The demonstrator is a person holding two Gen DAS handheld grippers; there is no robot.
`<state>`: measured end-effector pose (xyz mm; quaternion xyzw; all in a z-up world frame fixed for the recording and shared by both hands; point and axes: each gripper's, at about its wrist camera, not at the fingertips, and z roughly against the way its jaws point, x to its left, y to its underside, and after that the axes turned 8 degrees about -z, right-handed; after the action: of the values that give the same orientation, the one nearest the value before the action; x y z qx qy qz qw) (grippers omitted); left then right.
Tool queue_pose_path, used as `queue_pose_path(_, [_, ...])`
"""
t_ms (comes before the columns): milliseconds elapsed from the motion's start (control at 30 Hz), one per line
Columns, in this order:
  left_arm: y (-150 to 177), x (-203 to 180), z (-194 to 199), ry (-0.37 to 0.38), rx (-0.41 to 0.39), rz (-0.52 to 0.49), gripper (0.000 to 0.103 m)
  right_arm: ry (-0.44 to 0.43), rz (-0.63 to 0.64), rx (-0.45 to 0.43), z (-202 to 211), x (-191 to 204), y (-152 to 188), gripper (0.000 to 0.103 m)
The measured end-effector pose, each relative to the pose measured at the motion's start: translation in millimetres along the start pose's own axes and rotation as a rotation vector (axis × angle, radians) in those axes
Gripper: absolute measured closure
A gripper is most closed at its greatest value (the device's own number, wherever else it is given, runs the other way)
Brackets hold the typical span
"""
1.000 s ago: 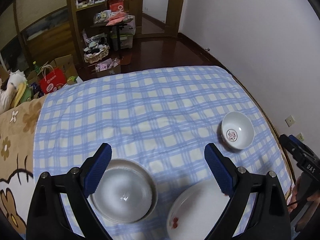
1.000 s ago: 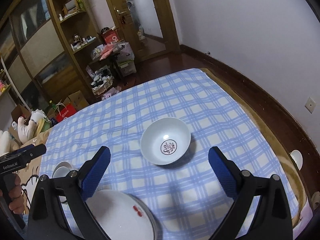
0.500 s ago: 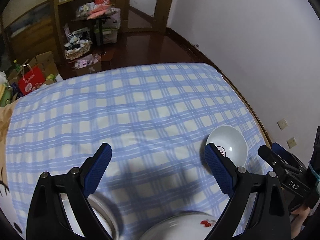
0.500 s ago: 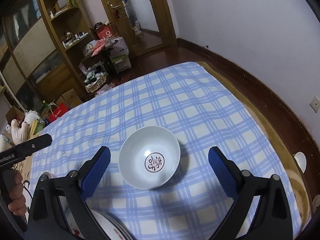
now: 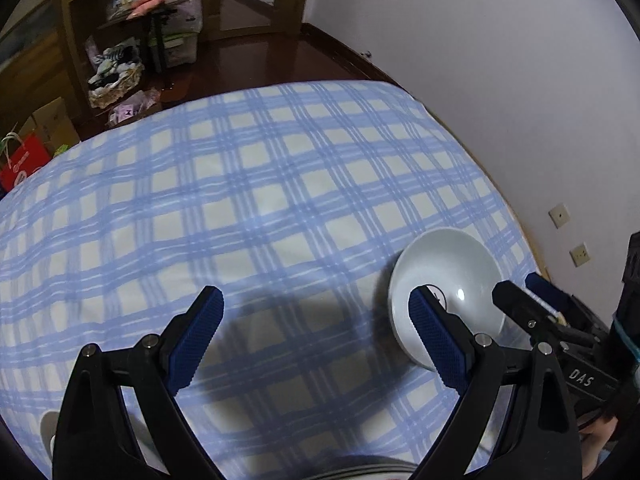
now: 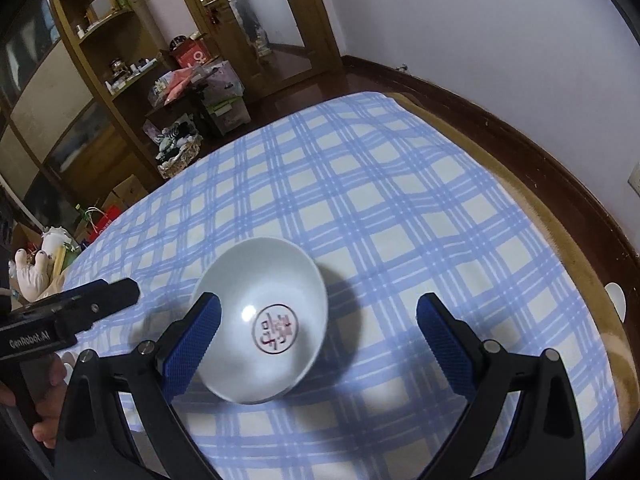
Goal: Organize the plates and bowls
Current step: 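Move both grippers to the small white bowl with the red seal logo, then close both grippers on opposite rims of the seal-logo bowl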
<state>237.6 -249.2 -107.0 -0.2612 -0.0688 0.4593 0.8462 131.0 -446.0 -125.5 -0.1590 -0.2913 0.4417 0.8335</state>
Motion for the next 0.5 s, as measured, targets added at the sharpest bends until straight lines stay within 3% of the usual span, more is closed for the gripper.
queue_pose_path(167, [4.3, -10.0, -15.8, 0.042, 0.000, 0.005, 0.012, 0.026, 0.038, 0.010, -7.2, 0.6, 2.3, 0.001])
queue_pose_path(200, [4.7, -11.6, -18.2, 0.043, 0.003, 0.000, 0.018, 0.033, 0.046, 0.011, -8.8, 1.3, 2.9, 0.001])
queue_pose_path(233, [4.9, -13.6, -21.0, 0.044, 0.009, -0.007, 0.028, 0.036, 0.049, 0.013, -10.6, 1.4, 3.1, 0.007])
queue_pose_path(267, [4.9, -14.9, -23.2, 0.046, 0.017, -0.013, 0.032, 0.035, 0.046, 0.021, -12.7, 1.0, 3.3, 0.016])
queue_pose_path(333, [5.6, -17.0, -27.5, 0.048, 0.030, -0.025, 0.045, 0.023, 0.036, 0.050, -18.1, -0.4, 3.6, 0.027])
queue_pose_path(467, [7.1, -20.4, -34.9, 0.091, 0.058, -0.017, 0.063, 0.008, 0.012, 0.103, -28.8, -5.1, 8.1, 0.070])
queue_pose_path(500, [7.1, -22.5, -35.9, 0.099, 0.060, -0.021, 0.066, -0.003, 0.002, 0.110, -29.7, -6.1, 9.1, 0.072])
